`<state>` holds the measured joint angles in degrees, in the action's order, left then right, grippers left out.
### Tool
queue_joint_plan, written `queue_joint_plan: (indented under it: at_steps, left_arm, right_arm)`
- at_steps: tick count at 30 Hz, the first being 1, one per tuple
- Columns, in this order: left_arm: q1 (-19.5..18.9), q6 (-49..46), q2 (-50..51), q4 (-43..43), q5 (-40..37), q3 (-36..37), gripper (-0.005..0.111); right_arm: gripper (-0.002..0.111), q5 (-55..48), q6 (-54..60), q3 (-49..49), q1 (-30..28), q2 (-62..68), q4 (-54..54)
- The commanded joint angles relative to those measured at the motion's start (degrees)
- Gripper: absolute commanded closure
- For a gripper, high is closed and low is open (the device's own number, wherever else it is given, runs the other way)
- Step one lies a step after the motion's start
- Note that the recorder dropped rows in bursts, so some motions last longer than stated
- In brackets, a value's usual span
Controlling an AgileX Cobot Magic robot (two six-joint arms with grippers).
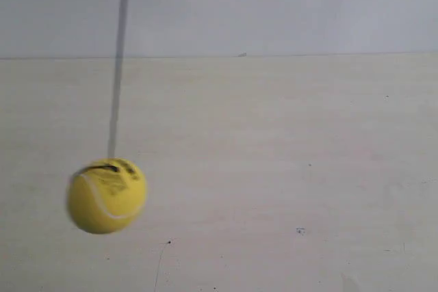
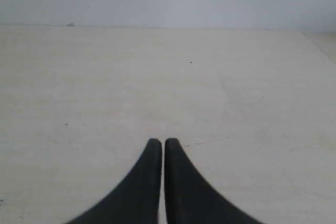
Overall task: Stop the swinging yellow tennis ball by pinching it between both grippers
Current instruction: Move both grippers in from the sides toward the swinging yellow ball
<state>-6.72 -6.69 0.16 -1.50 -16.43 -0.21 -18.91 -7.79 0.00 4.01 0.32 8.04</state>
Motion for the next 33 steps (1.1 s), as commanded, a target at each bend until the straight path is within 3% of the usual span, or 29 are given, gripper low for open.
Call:
queue_joint_plan:
  at_steps: [1,8,15,20,24,26,30,33]
  left_arm:
    - [-0.06,-0.89,-0.16,-0.02,0.73,0.21,0.102]
    - [-0.06,-0.39,-0.16,4.14,19.05,0.21,0.102]
    - [-0.06,1.51,-0.16,4.14,29.87,0.21,0.102]
    - [-0.06,30.62,-0.16,4.14,31.87,0.21,0.102]
    - [-0.06,46.45,-0.16,3.49,31.87,0.21,0.102]
    - [-0.06,52.72,-0.16,-1.06,33.58,0.21,0.102]
    - [0.05,68.61,-0.16,-25.93,38.86,-1.05,0.102]
    - [0.05,79.51,0.13,-39.66,42.03,-4.78,0.102]
  right_arm:
    - [0.108,0.44,0.18,0.0,-0.13,-0.32,0.13]
    - [0.108,11.9,-0.06,0.0,-0.13,-0.32,-0.09]
    - [0.108,26.83,-2.28,0.0,-0.13,-0.32,-0.09]
    - [0.108,37.41,-7.06,0.0,-0.13,-0.32,-0.82]
    - [0.108,42.04,-14.72,0.0,-0.13,-0.32,-0.82]
    - [0.108,42.08,-19.46,0.0,-0.13,-0.32,-0.71]
    - [0.108,37.25,-28.67,-1.85,-0.02,-0.32,5.24]
    - [0.108,36.31,-32.68,-4.22,-0.02,-0.32,11.55]
